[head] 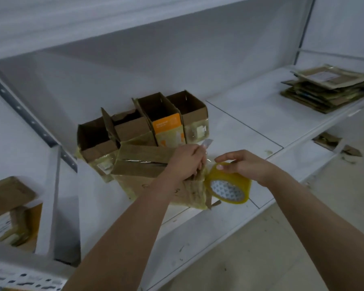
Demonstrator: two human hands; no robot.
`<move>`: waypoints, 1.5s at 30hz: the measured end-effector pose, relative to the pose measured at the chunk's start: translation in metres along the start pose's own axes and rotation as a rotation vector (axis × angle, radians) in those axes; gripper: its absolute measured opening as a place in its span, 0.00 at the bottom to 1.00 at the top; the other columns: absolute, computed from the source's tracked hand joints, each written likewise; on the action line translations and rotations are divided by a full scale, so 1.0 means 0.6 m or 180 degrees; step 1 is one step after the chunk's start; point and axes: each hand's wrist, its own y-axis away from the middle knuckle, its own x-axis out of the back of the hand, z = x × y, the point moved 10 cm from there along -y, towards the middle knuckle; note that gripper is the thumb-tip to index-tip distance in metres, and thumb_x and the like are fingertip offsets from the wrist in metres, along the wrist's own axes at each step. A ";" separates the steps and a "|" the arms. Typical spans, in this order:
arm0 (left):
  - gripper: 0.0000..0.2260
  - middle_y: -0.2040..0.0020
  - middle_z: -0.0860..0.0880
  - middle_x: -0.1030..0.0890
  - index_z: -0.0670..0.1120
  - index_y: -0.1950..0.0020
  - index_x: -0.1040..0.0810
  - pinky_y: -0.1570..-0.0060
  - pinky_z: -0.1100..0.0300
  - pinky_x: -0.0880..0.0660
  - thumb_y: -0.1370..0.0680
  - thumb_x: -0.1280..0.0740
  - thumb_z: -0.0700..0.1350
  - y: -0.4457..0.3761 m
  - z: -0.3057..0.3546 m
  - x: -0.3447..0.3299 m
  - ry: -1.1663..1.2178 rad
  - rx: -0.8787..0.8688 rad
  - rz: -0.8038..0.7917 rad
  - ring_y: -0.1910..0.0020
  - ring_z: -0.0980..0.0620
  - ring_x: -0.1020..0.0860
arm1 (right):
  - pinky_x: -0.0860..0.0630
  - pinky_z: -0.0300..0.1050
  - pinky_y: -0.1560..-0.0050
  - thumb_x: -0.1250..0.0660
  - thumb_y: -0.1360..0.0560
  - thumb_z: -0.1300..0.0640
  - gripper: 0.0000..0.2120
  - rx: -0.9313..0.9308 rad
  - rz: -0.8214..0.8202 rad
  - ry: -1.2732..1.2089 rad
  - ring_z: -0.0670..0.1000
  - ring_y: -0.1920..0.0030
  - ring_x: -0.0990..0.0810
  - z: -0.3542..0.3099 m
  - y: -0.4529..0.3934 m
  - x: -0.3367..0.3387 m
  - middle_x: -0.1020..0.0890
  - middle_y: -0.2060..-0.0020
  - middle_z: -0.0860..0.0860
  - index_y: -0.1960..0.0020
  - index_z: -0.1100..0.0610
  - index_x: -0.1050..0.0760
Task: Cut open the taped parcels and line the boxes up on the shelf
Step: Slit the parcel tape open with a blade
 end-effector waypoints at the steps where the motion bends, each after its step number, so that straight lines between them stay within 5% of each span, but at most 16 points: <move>1: 0.21 0.76 0.57 0.24 0.51 0.68 0.27 0.72 0.67 0.32 0.16 0.44 0.53 -0.002 0.001 -0.001 -0.0035 -0.0041 -0.0003 0.79 0.59 0.29 | 0.21 0.44 0.48 0.26 0.28 0.48 0.14 -0.0005 0.0008 0.0040 0.51 0.50 0.19 0.001 -0.006 0.002 0.18 0.47 0.49 0.43 0.46 0.20; 9: 0.20 0.75 0.56 0.25 0.51 0.66 0.27 0.68 0.60 0.30 0.16 0.46 0.53 0.003 0.015 -0.006 -0.0291 -0.0223 -0.0059 0.78 0.59 0.28 | 0.19 0.44 0.61 0.28 0.28 0.40 0.19 -0.0120 -0.0050 0.0507 0.53 0.51 0.18 0.057 -0.022 -0.022 0.20 0.46 0.51 0.45 0.52 0.20; 11: 0.20 0.74 0.55 0.25 0.51 0.65 0.27 0.66 0.59 0.29 0.16 0.47 0.53 0.006 0.020 -0.003 -0.0369 -0.0246 -0.0080 0.77 0.60 0.28 | 0.19 0.44 0.53 0.31 0.26 0.41 0.16 0.0098 -0.0030 0.0398 0.52 0.50 0.17 0.054 -0.018 -0.015 0.18 0.47 0.51 0.44 0.48 0.19; 16: 0.19 0.73 0.59 0.25 0.49 0.65 0.27 0.67 0.64 0.32 0.16 0.43 0.53 0.017 0.016 -0.009 -0.0188 0.0159 -0.0986 0.72 0.64 0.26 | 0.23 0.36 0.52 0.32 0.23 0.47 0.08 0.0220 -0.0061 0.0034 0.45 0.53 0.17 0.042 -0.007 0.014 0.14 0.56 0.43 0.48 0.44 0.16; 22: 0.18 0.64 0.52 0.26 0.49 0.64 0.27 0.65 0.58 0.37 0.17 0.43 0.52 0.013 0.054 -0.026 -0.1907 0.0014 -0.1588 0.63 0.54 0.29 | 0.30 0.32 0.60 0.31 0.23 0.51 0.07 0.0304 0.0615 0.0644 0.39 0.59 0.24 0.010 -0.011 0.047 0.20 0.63 0.37 0.49 0.49 0.15; 26: 0.18 0.52 0.46 0.23 0.43 0.47 0.23 0.60 0.56 0.31 0.16 0.46 0.55 0.006 0.056 -0.048 -0.2646 0.0243 -0.1697 0.55 0.48 0.26 | 0.24 0.43 0.49 0.33 0.23 0.52 0.08 0.0368 0.0782 0.0974 0.46 0.53 0.22 -0.008 -0.002 0.047 0.21 0.62 0.40 0.50 0.48 0.14; 30: 0.17 0.57 0.48 0.27 0.44 0.39 0.24 0.58 0.55 0.30 0.16 0.45 0.52 0.003 0.066 -0.069 -0.3380 0.0308 -0.1511 0.53 0.47 0.25 | 0.21 0.47 0.49 0.34 0.24 0.52 0.09 0.0348 0.0787 0.1033 0.47 0.54 0.20 -0.009 0.002 0.038 0.21 0.65 0.39 0.51 0.48 0.14; 33: 0.15 0.49 0.46 0.24 0.44 0.39 0.23 0.55 0.56 0.30 0.16 0.44 0.49 0.011 0.071 -0.052 -0.3109 0.0245 -0.1622 0.49 0.46 0.24 | 0.23 0.44 0.51 0.33 0.23 0.52 0.09 0.0273 0.0818 0.0823 0.47 0.54 0.21 0.005 0.000 0.041 0.21 0.66 0.38 0.52 0.50 0.14; 35: 0.10 0.51 0.47 0.23 0.44 0.48 0.22 0.58 0.60 0.29 0.17 0.42 0.43 0.018 0.063 -0.019 -0.2274 0.0434 -0.1677 0.55 0.50 0.24 | 0.26 0.42 0.53 0.34 0.22 0.51 0.09 0.0232 0.0810 0.0688 0.46 0.55 0.22 0.013 -0.003 0.043 0.21 0.65 0.39 0.52 0.49 0.14; 38: 0.11 0.53 0.47 0.21 0.45 0.51 0.23 0.59 0.60 0.25 0.16 0.43 0.43 0.015 0.060 0.008 -0.1440 0.0629 -0.1114 0.55 0.51 0.22 | 0.28 0.40 0.56 0.33 0.22 0.50 0.09 0.0204 0.0756 0.0602 0.46 0.56 0.22 0.017 -0.005 0.036 0.19 0.61 0.42 0.51 0.49 0.14; 42: 0.19 0.44 0.44 0.21 0.42 0.35 0.31 0.53 0.52 0.26 0.17 0.41 0.54 0.015 0.056 -0.020 -0.2047 0.0540 -0.0180 0.45 0.44 0.21 | 0.27 0.37 0.63 0.31 0.23 0.48 0.10 0.0129 0.0739 0.0380 0.44 0.62 0.22 0.028 -0.006 0.030 0.18 0.65 0.45 0.54 0.51 0.14; 45: 0.21 0.42 0.44 0.21 0.41 0.33 0.34 0.55 0.53 0.27 0.19 0.37 0.52 0.014 0.046 -0.027 -0.2171 0.0444 0.0204 0.44 0.44 0.20 | 0.21 0.46 0.57 0.31 0.23 0.49 0.11 -0.0104 0.0583 0.0145 0.50 0.62 0.20 0.047 -0.007 0.014 0.18 0.66 0.50 0.55 0.55 0.14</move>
